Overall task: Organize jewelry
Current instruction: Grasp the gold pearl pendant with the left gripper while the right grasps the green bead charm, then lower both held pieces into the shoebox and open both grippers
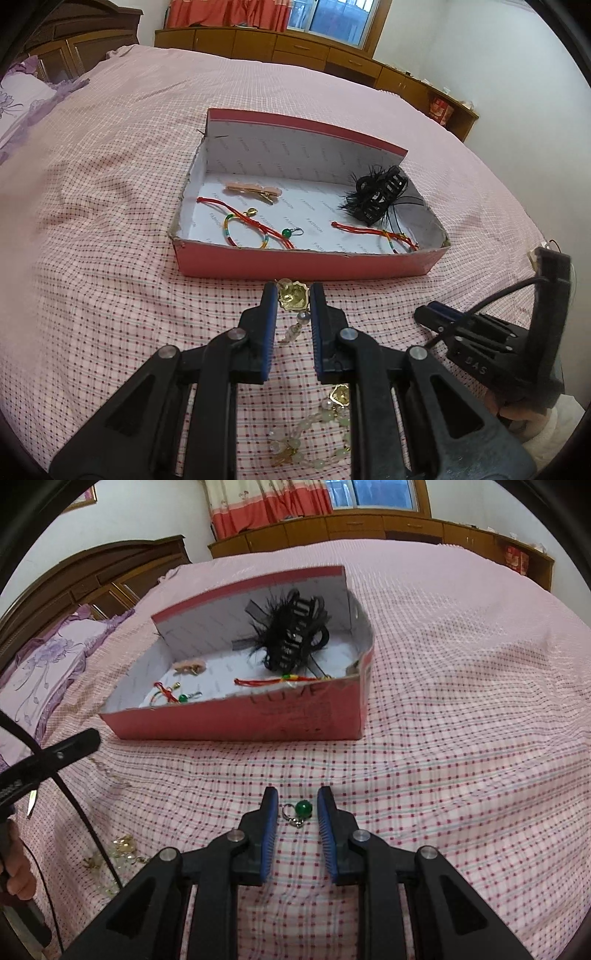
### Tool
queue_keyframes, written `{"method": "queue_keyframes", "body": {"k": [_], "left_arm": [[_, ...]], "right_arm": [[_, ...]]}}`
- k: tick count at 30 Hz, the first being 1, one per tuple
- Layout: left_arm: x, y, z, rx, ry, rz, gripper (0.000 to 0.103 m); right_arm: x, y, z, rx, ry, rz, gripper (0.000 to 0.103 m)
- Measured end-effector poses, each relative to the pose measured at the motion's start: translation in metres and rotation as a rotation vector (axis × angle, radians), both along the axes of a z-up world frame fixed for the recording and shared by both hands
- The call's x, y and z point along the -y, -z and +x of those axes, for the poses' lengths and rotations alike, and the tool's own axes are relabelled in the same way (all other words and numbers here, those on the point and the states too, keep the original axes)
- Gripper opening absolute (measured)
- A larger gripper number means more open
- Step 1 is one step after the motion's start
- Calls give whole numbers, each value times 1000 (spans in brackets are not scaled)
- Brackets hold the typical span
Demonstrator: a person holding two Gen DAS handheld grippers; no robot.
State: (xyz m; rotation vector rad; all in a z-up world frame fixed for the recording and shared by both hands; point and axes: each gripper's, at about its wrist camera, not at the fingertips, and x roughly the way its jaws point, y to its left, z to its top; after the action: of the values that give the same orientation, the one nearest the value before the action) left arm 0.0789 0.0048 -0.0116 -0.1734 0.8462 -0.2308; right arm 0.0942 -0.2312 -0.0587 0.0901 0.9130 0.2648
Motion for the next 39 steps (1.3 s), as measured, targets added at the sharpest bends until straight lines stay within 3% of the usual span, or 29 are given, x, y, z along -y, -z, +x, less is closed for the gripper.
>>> {"method": "queue_keyframes", "body": {"k": [4,7,16,29,39], "left_arm": [[0,0,0,0,-1,-1,9],[0,0,0,0,-2,-2,9],[0,-8,-5,19,-14,-2,9],[-2,-31,-2,88,-20,10,9],[-4,-39,23,152,-31,16,9]], "right_arm": [[-3,5,3,-9,-1,-15,24],[-5,5,3,-5,-6,-19,12],[-4,-7,-6,29,-24,0,11],[-15,-61,-21,168,-72,34,11],[-29,-83,0,256,-69,31,11]]}}
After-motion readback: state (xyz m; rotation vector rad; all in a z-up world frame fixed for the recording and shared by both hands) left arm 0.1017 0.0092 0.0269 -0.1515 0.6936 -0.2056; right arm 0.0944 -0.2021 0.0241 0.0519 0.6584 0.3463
